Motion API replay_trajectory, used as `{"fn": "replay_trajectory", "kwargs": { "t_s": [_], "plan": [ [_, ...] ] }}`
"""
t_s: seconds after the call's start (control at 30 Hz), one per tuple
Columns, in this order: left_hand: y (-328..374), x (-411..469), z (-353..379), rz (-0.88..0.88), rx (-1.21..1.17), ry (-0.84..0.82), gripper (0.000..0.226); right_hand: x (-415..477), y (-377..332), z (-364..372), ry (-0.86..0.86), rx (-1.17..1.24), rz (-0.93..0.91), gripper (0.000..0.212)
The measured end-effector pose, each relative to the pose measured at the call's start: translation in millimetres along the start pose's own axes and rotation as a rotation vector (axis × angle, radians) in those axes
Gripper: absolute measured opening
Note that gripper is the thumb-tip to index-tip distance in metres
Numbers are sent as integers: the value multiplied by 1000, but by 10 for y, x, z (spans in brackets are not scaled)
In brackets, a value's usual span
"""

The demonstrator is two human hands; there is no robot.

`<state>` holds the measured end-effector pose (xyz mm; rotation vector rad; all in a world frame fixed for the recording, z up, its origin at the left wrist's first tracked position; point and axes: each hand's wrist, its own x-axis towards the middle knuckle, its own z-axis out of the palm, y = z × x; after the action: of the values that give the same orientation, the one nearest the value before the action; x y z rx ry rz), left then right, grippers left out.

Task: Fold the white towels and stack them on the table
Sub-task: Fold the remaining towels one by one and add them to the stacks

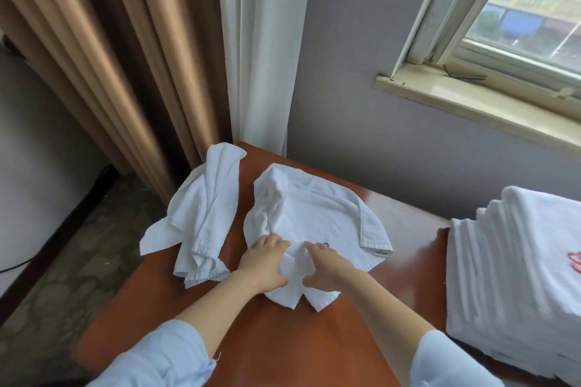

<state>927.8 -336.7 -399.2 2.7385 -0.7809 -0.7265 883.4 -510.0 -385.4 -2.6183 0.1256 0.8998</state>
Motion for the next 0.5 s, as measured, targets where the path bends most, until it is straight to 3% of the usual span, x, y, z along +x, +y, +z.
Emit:
{"fn": "replay_trajectory", "kwargs": {
  "t_s": [0.2, 0.5],
  "plan": [
    [-31, 33, -1, 16, 10, -4, 73, -11, 55, 115, 33, -23, 12, 83],
    [115, -324, 100, 77, 10, -72, 61, -308, 81, 507, 145, -118, 60, 88]
  ]
}}
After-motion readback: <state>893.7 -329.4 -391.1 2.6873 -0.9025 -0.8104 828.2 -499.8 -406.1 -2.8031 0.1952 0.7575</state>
